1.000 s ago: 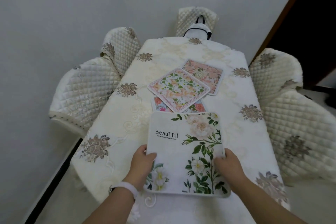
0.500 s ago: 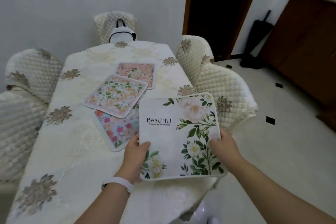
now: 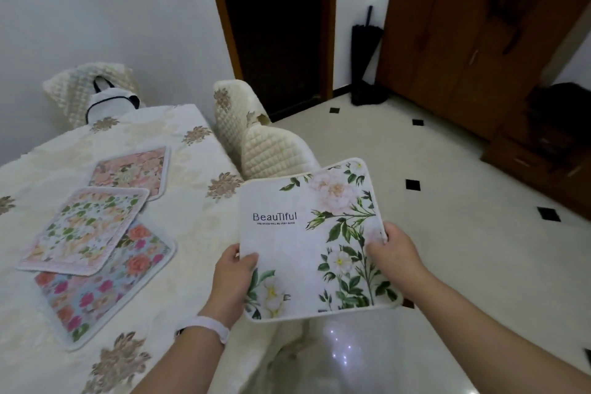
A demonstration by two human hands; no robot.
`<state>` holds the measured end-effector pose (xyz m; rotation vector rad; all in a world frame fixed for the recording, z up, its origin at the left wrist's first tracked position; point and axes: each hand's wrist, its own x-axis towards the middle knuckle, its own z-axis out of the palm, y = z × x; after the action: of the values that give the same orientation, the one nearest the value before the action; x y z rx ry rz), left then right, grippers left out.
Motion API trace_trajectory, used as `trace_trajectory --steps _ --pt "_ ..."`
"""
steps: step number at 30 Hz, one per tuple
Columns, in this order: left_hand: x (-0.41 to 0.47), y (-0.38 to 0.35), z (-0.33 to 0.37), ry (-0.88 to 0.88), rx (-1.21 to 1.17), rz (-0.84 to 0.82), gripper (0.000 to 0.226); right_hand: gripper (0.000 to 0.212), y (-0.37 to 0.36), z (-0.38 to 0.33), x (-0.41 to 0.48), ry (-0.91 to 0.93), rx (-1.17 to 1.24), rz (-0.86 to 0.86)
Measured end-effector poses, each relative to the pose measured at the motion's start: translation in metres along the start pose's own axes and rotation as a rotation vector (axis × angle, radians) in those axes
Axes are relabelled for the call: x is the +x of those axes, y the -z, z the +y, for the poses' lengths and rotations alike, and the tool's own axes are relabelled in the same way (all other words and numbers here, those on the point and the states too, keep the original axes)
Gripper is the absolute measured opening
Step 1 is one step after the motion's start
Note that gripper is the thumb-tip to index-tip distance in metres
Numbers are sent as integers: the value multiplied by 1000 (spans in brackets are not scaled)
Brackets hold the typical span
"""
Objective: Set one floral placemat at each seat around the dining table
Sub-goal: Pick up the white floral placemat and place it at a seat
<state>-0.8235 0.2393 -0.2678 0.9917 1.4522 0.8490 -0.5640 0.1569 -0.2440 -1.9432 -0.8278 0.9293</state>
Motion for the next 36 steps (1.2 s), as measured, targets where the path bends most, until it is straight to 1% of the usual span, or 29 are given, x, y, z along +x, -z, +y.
trace_trajectory --steps 7,9,12,14,16,21,28,33,36 --pt "-8 -166 43 -81 52 -193 17 17 145 37 41 -43 61 185" --pt "-8 -202 50 -87 73 -250 19 17 178 44 48 -53 71 236" --pt "-4 -245 59 -94 91 -265 15 16 214 52 60 -67 98 287" --pt "3 -268 66 -85 87 -287 17 12 231 54 71 -75 124 317" --pt "15 -287 72 -79 92 -313 18 12 240 54 83 -86 143 336" --pt "55 -326 80 -52 78 -324 17 18 249 51 128 -131 159 348" --pt "147 -381 82 51 28 -328 19 20 250 30 240 -168 80 319" --pt "233 -415 134 40 26 -307 12 21 250 -13 336 -189 40 310" --pt "286 -433 176 12 8 -311 11 22 252 -51 393 -155 35 314"
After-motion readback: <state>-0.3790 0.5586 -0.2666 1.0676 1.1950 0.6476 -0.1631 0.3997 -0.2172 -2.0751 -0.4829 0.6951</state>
